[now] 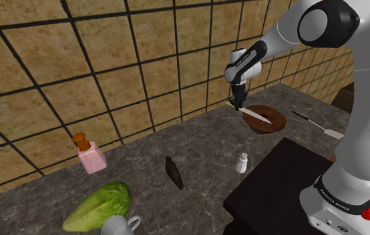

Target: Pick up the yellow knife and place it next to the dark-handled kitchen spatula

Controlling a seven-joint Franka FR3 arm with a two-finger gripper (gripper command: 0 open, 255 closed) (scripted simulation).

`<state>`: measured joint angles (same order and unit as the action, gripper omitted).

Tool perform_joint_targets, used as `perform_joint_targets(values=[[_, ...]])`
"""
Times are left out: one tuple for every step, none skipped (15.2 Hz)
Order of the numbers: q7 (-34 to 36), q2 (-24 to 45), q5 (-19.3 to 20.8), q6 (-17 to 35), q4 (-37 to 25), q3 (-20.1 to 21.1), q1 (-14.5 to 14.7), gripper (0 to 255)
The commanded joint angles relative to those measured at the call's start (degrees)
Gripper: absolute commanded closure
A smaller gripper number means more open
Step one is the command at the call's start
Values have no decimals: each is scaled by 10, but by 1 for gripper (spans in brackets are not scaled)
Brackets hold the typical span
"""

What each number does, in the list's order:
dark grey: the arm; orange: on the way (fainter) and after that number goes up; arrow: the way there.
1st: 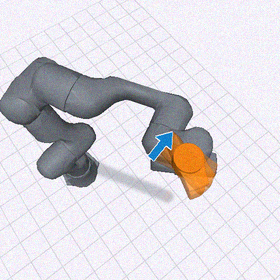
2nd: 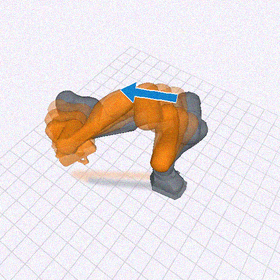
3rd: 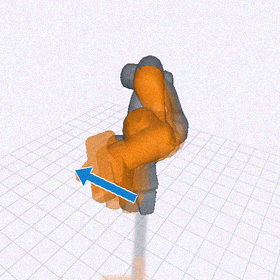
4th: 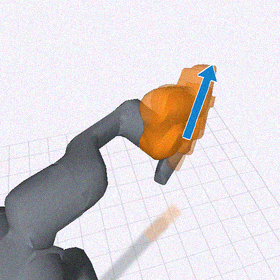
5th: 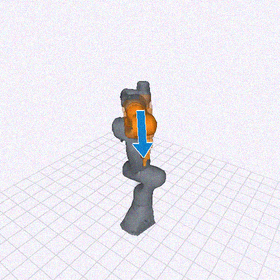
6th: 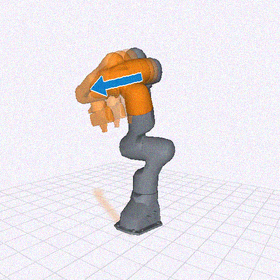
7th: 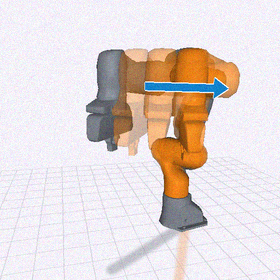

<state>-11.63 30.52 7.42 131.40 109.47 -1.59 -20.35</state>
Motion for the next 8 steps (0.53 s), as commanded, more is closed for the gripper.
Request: perform_joint_targets(values=[[-23, 4, 0, 0, -6, -6, -17, 255], [-35, 6, 0, 0, -9, -9, -26, 255], [-47, 9, 0, 0, -14, -12, -35, 255], [-59, 12, 0, 0, -19, -15, -45, 255], [-71, 15, -1, -1, -24, -18, -54, 255], [-83, 19, -1, -2, -30, -21, -63, 255], [-95, 23, -1, -3, -37, -23, -72, 255], [-107, 28, -2, -5, -45, -26, -82, 255]])
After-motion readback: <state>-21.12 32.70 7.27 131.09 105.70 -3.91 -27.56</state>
